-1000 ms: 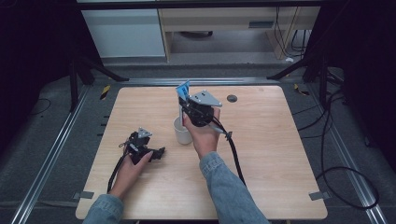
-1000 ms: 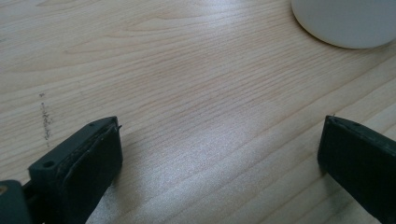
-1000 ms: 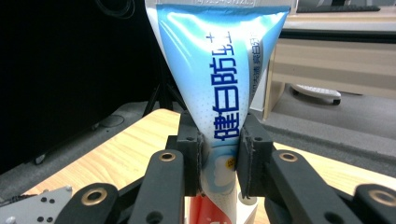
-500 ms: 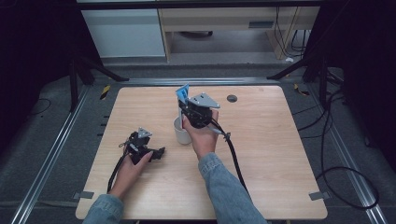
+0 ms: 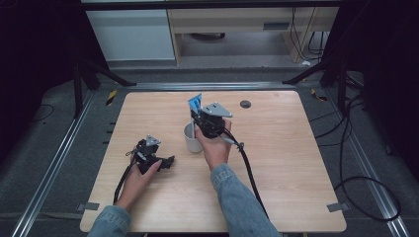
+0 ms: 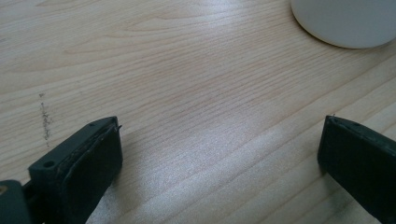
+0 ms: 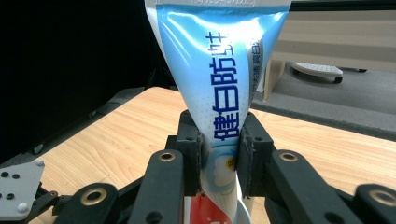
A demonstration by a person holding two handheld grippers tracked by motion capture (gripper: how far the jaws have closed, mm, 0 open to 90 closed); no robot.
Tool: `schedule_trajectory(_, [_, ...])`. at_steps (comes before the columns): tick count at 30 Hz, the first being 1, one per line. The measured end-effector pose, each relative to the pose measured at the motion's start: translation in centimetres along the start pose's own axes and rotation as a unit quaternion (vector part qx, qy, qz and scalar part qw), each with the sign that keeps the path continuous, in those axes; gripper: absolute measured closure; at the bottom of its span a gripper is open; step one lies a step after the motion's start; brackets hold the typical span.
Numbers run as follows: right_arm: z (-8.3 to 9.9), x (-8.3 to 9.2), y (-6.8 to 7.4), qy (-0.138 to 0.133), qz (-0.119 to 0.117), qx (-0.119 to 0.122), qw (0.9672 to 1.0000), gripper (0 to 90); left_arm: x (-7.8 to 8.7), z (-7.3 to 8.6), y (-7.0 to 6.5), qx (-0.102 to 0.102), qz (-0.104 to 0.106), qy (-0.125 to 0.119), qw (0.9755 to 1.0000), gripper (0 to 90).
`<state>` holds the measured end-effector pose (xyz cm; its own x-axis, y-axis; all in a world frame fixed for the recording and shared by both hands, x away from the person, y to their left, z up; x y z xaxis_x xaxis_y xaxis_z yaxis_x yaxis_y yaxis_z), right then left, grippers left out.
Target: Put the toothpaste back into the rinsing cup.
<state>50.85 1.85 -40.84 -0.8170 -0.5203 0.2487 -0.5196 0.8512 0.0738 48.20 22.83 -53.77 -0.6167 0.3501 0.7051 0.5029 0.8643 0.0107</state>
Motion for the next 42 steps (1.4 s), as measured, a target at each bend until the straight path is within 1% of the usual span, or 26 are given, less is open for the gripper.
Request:
schedule_trajectory(10, [1.1,-0.5,0.1,0.011,-0.003,-0.007,0.9999,73.5,0.0,0.0,0.0,0.0,0.0,0.0,1.0,0.0])
schedule_trajectory(27, [1.8,-0.8,0.3,0.018,-0.013,-0.021,0.9995,73.4,0.0,0.0,0.0,0.0,0.0,0.0,1.0,0.0])
schedule_trajectory(29, [1.9,-0.8,0.3,0.02,-0.015,-0.028,0.9993,73.4,0.0,0.0,0.0,0.0,0.0,0.0,1.0,0.0])
schedule_trajectory(31, [2.0,-0.8,0.3,0.021,-0.016,-0.03,0.9992,73.4,0.0,0.0,0.0,0.0,0.0,0.0,1.0,0.0])
schedule_trajectory(35, [2.0,-0.9,0.4,0.021,-0.018,-0.026,0.9993,73.4,0.0,0.0,0.0,0.0,0.0,0.0,1.0,0.0])
schedule_trajectory(38, [2.0,-0.8,0.3,0.022,-0.018,-0.027,0.9992,73.3,0.0,0.0,0.0,0.0,0.0,0.0,1.0,0.0])
schedule_trajectory(42, [2.1,-0.9,0.3,0.024,-0.014,-0.023,0.9993,73.3,0.0,0.0,0.0,0.0,0.0,0.0,1.0,0.0])
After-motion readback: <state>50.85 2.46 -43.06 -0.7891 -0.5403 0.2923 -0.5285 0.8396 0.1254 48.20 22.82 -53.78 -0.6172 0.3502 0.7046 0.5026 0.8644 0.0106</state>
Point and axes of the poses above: each handheld gripper's, and its own axes: x roughly backward along the jaws, z roughly out of its underside, y roughly to its left, the point moved 4 cm from there along -x, roughly forward along the jaws, and after that the axes turned 1 degree about x, right-handed, at the moved point
